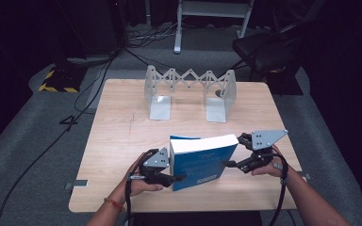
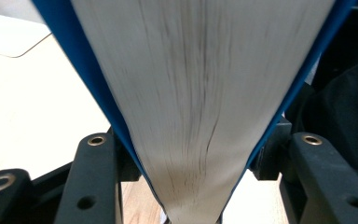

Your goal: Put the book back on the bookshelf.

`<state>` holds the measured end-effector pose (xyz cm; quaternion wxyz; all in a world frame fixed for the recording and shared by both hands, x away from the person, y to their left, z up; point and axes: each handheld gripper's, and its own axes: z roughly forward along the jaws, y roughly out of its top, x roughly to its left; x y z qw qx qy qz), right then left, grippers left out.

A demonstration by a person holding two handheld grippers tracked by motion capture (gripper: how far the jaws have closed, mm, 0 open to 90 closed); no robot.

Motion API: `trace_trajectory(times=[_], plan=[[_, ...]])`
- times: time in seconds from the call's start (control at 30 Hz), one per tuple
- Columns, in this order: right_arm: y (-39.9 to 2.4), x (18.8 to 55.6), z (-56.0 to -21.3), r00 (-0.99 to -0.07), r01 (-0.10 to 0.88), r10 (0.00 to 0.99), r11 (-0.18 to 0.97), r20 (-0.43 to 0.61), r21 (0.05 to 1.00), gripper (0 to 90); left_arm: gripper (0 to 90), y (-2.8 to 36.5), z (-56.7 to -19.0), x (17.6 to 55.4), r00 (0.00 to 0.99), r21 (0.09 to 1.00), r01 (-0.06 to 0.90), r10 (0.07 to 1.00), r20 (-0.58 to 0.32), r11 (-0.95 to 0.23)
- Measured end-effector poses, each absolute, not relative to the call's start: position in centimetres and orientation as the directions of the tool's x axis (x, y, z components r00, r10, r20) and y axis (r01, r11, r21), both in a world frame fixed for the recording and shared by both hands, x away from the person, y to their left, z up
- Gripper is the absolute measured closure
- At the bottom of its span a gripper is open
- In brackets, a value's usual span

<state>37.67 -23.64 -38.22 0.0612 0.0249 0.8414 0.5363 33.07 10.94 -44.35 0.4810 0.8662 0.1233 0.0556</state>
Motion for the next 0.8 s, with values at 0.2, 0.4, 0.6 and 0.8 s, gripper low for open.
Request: trace_trajectory(times=[0.2,0.4,0.6,0.8], plan=[[-21.7,37.9,-35.2,-0.995,-0.043,0.060,0.443,-0.077,0.895,37.6,46.9,10.8,-46.0,32.2,0.943,0.822,0.197,0.334,-0.009,-0.534],[-20.9,38.1,-33.4,-0.999,-0.021,0.021,0.451,-0.034,0.892,48.5,43.4,10.3,-47.7,31.8,0.929,0.786,0.220,0.371,0.013,-0.577],[-21.7,37.9,-33.2,-0.999,-0.018,0.020,0.435,-0.030,0.900,60.4,40.1,9.9,-47.9,32.9,0.885,0.789,0.230,0.460,0.073,-0.569],[-22.1,37.1,-32.7,-0.993,-0.027,0.090,0.474,-0.078,0.880,60.6,32.3,8.8,-48.1,34.4,0.861,0.792,0.243,0.500,0.089,-0.560]])
